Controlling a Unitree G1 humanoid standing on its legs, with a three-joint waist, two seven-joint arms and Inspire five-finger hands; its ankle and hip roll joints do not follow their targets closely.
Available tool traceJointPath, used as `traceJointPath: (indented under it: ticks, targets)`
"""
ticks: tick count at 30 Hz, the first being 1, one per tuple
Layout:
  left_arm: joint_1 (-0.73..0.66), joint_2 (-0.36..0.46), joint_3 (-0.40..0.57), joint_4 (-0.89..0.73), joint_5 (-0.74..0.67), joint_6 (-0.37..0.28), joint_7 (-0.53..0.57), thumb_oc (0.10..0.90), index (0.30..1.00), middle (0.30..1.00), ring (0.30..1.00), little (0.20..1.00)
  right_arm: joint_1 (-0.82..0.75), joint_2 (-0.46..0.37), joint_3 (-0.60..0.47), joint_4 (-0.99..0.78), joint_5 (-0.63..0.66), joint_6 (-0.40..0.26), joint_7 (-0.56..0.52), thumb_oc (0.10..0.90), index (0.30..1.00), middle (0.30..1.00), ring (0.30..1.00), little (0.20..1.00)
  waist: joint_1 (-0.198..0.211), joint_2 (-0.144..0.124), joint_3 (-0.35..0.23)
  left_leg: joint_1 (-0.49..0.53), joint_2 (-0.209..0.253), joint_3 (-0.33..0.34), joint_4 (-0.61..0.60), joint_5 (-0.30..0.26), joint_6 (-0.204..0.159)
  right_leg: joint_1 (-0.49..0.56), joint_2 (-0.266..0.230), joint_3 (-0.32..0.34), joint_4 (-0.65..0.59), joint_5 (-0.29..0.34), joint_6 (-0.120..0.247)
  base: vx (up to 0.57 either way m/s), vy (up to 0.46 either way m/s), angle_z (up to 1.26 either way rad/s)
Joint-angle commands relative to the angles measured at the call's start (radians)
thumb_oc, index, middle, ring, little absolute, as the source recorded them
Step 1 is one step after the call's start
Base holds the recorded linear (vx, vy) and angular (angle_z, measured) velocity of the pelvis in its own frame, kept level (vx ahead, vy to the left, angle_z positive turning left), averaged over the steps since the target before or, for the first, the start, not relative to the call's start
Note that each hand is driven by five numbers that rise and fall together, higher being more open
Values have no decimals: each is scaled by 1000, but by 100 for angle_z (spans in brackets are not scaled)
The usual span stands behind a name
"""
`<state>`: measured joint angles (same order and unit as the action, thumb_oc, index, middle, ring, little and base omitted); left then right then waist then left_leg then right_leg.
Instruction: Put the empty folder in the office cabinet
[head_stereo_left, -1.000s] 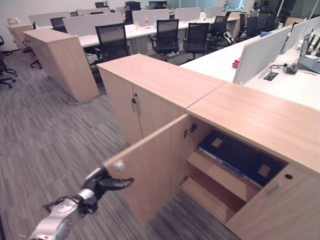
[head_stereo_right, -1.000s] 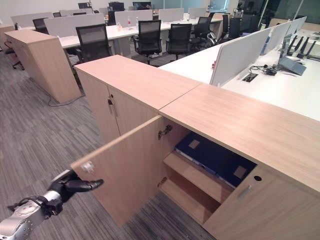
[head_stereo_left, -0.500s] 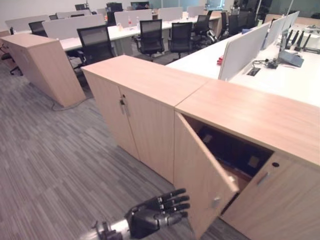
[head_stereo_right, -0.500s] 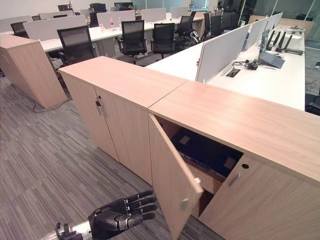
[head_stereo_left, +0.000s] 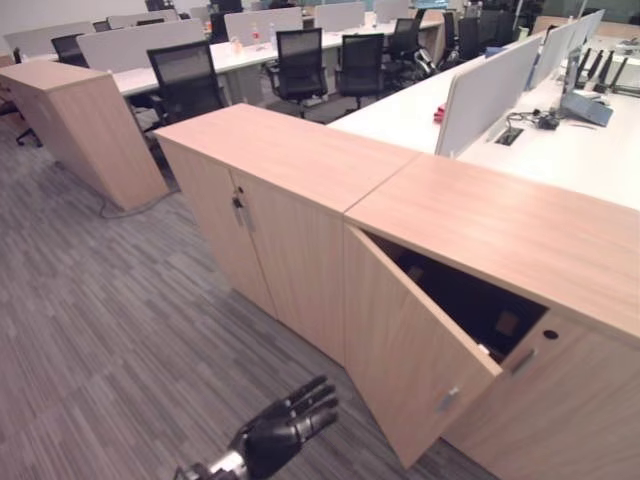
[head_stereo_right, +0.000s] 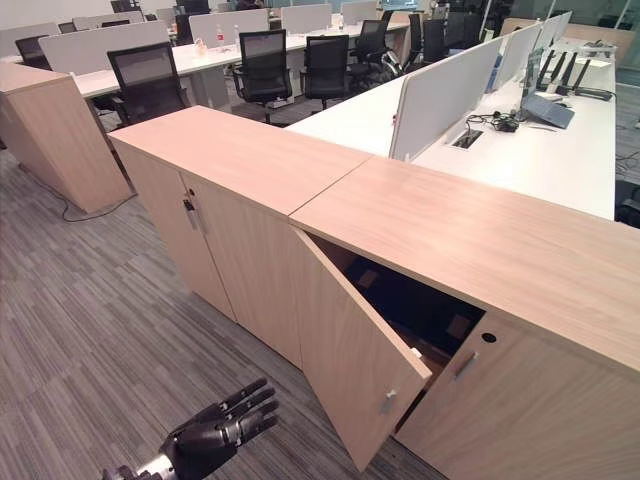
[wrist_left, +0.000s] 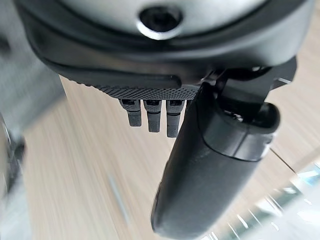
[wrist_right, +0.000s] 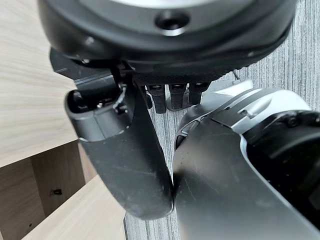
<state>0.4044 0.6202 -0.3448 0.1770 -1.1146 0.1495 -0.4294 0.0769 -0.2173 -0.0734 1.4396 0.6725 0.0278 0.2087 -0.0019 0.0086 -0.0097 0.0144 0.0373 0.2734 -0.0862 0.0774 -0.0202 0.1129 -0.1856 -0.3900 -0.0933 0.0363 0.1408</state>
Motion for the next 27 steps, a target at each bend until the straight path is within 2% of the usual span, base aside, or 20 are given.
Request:
traceJointPath:
  ticks: [1,2,3,4,6,8,9,12,13,15,16,18,19,23,25,27]
  targets:
    - [-36,-79,103,51,170,-96,8,800,900,900,900,900,-70,-9,-15,-4,24,-6,0,800,900,900,900,900,-1,18,40,5,112,35,-1,5,-74,-76,-22,-58,123,-13,23,-160,-53,-27]
    - [-56,-148,146,178,248,-105,26,800,900,900,900,900,-78,-5,-26,-34,38,-10,-2,800,900,900,900,900,25,18,49,0,145,96,-1,10,-78,-95,-46,-190,183,-40,10,-142,-55,-59]
    - [-60,-152,146,185,252,-109,24,800,900,900,900,900,-78,-5,-25,-35,38,-9,-3,800,900,900,900,900,24,19,50,0,145,95,-1,11,-79,-96,-45,-191,185,-42,9,-116,-145,-102]
    - [-83,-187,157,255,293,-134,40,800,900,900,900,900,-71,13,-14,-47,49,-11,-5,800,900,900,900,900,20,9,50,-1,155,102,-1,27,-87,-91,-32,-200,184,-65,-6,-19,-207,-121]
    - [-109,-210,189,333,415,-189,68,800,900,900,900,900,-71,24,2,-51,58,-16,-10,800,900,900,900,900,21,-14,47,1,187,121,0,51,-103,-96,15,-153,148,-91,-27,-7,-297,-70]
    - [-137,-226,197,373,465,-202,82,800,900,900,900,900,-70,22,15,-45,47,-15,-12,800,900,900,900,900,14,-33,47,4,216,139,40,52,-105,-88,44,-121,130,-97,-46,4,-298,-34]
    - [-179,-231,175,336,474,-203,82,800,900,900,900,900,-75,1,16,-36,36,-18,-23,800,900,900,900,900,6,-43,62,-40,267,153,174,49,-113,-79,68,-104,125,-111,-74,-25,-282,-39]
    - [-215,-245,133,305,481,-218,84,800,900,900,900,900,-80,-14,28,-34,28,-21,-32,800,900,900,900,900,-1,-42,67,-53,281,150,236,42,-111,-63,85,-81,114,-124,-91,-22,-99,-57]
    - [-241,-253,116,291,485,-230,90,800,900,900,900,900,-82,-19,37,-43,28,-22,-33,800,900,900,900,900,0,-40,70,-68,263,116,253,37,-108,-58,88,-65,107,-130,-96,-10,16,-53]
    - [-296,-265,81,257,492,-251,104,800,900,900,900,900,-82,-23,62,-71,25,-25,-32,800,900,900,900,900,3,-46,61,-99,173,18,219,-20,-81,-50,89,-35,86,-130,-98,10,32,-44]
    - [-333,-271,55,246,498,-260,110,800,900,900,900,900,-84,-22,77,-89,21,-26,-32,800,900,900,900,900,2,-51,58,-118,129,-24,204,-24,-75,-46,91,-22,84,-130,-96,32,43,-40]
    - [-394,-282,23,233,515,-273,126,800,900,900,900,900,-89,-14,100,-106,14,-27,-31,800,900,900,900,900,-4,-51,55,-102,79,-72,157,-35,-64,-49,105,19,91,-128,-94,46,59,-45]
    - [-444,-289,-12,225,536,-282,135,800,900,900,900,900,-84,-4,105,-96,12,-26,-32,800,900,900,900,900,-22,-48,36,-69,57,-71,111,-37,-50,-50,119,43,83,-122,-88,48,57,-51]
    - [-476,-301,-28,241,569,-294,157,800,900,900,900,900,-70,14,90,-68,23,-18,-30,800,900,900,900,900,-41,-46,4,-25,47,-31,39,-17,-43,-44,128,63,51,-104,-74,52,64,-69]
    - [-500,-301,-28,243,576,-296,162,800,900,900,900,900,-67,18,86,-49,11,-16,-29,800,900,900,900,900,-51,-42,-10,-18,32,-18,6,-2,-29,-59,129,64,38,-81,-69,-45,82,-27]
    - [-541,-293,-32,253,607,-310,175,800,900,900,900,900,-60,20,75,-29,6,-14,-28,800,900,900,900,900,-64,-38,-22,-14,27,-9,-1,-9,-27,-59,128,71,29,-71,-61,-18,79,-28]
